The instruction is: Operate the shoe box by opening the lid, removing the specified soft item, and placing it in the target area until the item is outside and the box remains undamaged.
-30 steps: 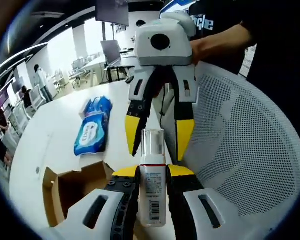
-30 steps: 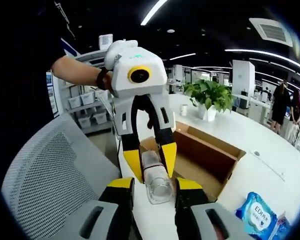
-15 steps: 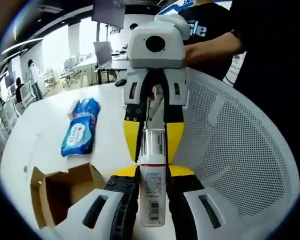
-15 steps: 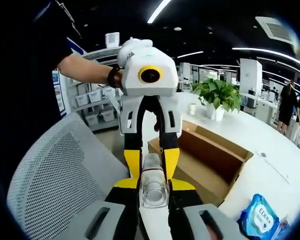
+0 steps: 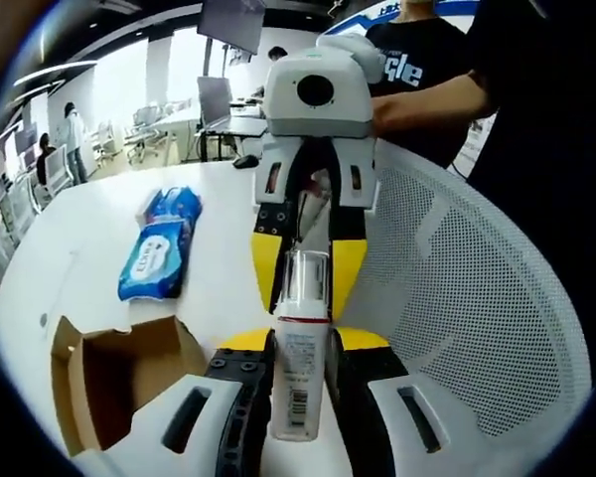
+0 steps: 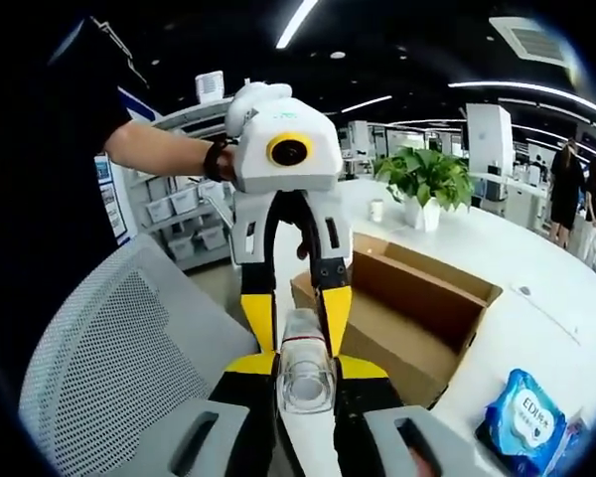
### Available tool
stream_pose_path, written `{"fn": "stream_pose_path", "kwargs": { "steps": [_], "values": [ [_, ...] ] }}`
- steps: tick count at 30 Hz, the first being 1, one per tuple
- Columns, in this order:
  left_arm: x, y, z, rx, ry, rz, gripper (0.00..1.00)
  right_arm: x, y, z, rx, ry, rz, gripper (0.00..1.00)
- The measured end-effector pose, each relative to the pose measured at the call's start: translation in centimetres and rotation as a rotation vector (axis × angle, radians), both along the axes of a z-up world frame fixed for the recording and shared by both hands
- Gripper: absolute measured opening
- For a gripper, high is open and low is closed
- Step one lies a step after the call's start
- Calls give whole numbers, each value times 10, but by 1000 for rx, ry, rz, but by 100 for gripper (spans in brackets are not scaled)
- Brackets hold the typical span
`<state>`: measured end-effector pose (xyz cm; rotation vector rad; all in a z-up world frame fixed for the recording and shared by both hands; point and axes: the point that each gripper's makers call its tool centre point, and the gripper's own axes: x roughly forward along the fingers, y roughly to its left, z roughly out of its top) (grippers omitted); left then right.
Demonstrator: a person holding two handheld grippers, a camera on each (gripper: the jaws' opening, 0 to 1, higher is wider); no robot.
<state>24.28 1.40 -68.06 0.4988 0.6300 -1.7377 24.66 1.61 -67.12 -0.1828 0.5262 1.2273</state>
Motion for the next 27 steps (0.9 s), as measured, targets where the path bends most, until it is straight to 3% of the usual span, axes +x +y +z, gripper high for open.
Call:
{"fn": "stream_pose_path", "kwargs": {
  "steps": [8,15,27],
  "values": [
    [8,11,2,-6,-8,54,27,2,-7,-2,1,20,-24,16],
    [18,20,8,-44,7,159,29,6,-19,-4,-15,21,-47,17],
    [55,60,2,-78,-2,452,34,-1,-55,-18,-44,47,-116,17]
  ]
}}
